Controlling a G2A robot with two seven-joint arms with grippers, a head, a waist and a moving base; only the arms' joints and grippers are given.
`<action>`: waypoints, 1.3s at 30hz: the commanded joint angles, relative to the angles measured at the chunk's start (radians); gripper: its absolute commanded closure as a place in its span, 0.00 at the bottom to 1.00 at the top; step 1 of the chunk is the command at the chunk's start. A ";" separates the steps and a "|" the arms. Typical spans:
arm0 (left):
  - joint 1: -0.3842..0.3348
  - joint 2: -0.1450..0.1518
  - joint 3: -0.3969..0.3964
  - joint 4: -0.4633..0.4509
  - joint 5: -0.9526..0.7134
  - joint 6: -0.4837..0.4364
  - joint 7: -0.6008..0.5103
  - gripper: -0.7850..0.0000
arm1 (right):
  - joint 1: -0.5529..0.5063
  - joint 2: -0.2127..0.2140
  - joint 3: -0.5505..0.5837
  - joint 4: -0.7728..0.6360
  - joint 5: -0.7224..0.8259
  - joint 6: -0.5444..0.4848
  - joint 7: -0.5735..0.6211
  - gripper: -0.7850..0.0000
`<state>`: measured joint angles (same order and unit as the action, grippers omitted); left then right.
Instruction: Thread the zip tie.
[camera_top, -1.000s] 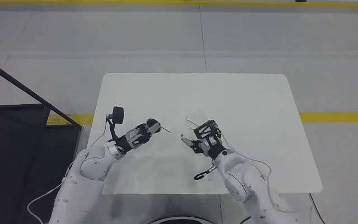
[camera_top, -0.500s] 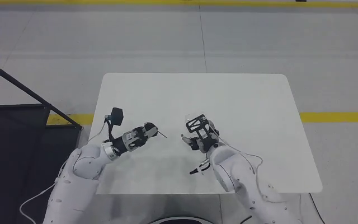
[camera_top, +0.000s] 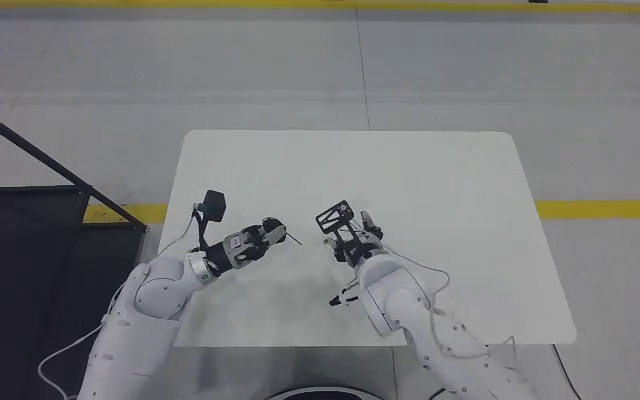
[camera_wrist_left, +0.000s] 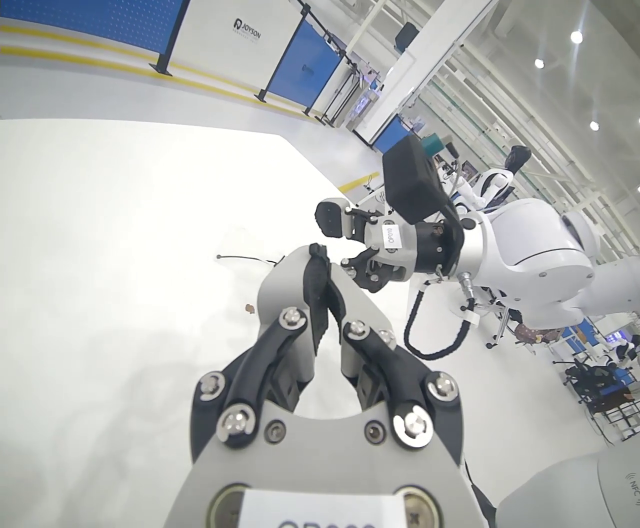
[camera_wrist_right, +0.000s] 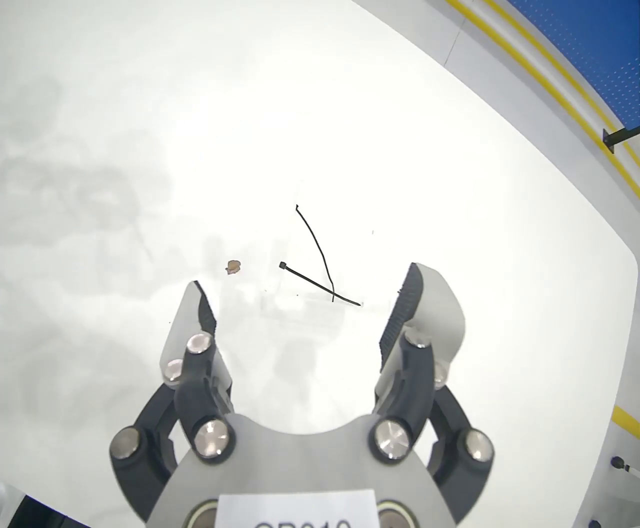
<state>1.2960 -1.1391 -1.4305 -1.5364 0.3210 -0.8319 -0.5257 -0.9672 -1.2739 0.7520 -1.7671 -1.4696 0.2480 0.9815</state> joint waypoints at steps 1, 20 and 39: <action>0.000 0.002 -0.003 0.002 -0.004 0.003 0.004 1.00 | 0.023 -0.011 -0.011 0.024 -0.003 0.009 0.031 0.55; 0.000 0.002 -0.004 0.002 -0.004 0.003 0.004 1.00 | 0.148 -0.102 -0.055 0.193 0.058 -0.001 0.135 0.71; 0.000 0.002 -0.004 0.002 -0.004 0.003 0.004 1.00 | 0.155 -0.147 -0.034 0.251 0.039 -0.035 0.146 0.91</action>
<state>1.2964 -1.1368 -1.4342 -1.5348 0.3174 -0.8286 -0.5213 -0.8112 -1.4200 0.7159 -1.5160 -1.4291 0.2142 1.1276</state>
